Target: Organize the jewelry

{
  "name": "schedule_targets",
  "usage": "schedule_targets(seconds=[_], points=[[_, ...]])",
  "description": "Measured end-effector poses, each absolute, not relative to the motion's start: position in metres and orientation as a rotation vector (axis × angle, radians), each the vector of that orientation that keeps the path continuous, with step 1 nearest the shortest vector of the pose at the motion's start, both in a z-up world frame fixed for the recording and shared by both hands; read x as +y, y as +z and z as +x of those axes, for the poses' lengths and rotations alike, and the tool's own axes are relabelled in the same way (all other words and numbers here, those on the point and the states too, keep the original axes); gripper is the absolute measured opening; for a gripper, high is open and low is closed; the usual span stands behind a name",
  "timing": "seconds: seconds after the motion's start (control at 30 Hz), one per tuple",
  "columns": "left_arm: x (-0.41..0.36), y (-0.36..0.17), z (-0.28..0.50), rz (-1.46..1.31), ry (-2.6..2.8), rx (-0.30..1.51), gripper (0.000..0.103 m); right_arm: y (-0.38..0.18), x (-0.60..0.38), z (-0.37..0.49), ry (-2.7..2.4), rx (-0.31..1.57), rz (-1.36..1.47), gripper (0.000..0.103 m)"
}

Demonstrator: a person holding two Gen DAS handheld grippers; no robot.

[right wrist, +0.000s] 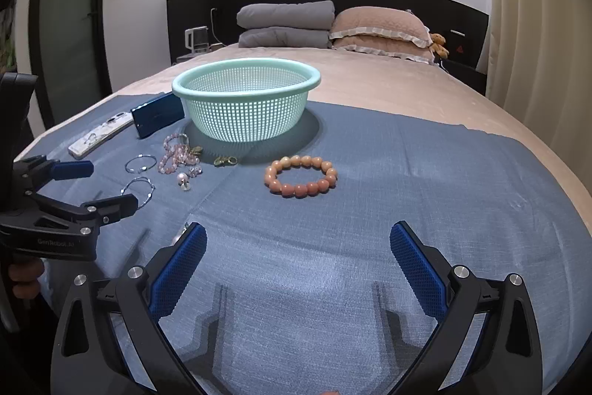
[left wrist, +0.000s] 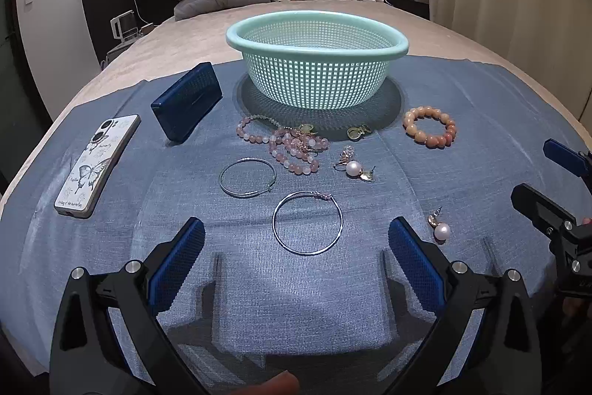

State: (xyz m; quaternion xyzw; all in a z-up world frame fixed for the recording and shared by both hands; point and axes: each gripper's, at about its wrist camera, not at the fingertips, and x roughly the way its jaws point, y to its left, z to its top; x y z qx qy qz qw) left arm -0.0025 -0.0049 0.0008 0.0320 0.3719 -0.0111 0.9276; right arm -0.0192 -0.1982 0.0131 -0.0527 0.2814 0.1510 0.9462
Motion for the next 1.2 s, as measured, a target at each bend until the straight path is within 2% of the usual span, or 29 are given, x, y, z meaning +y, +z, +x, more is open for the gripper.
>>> schedule_targets(seconds=[1.2], points=[[-0.005, -0.007, 0.004, 0.089, -0.002, 0.788, 0.097, 0.008, -0.183, -0.021, 0.310, 0.590, -0.141, 0.095]])
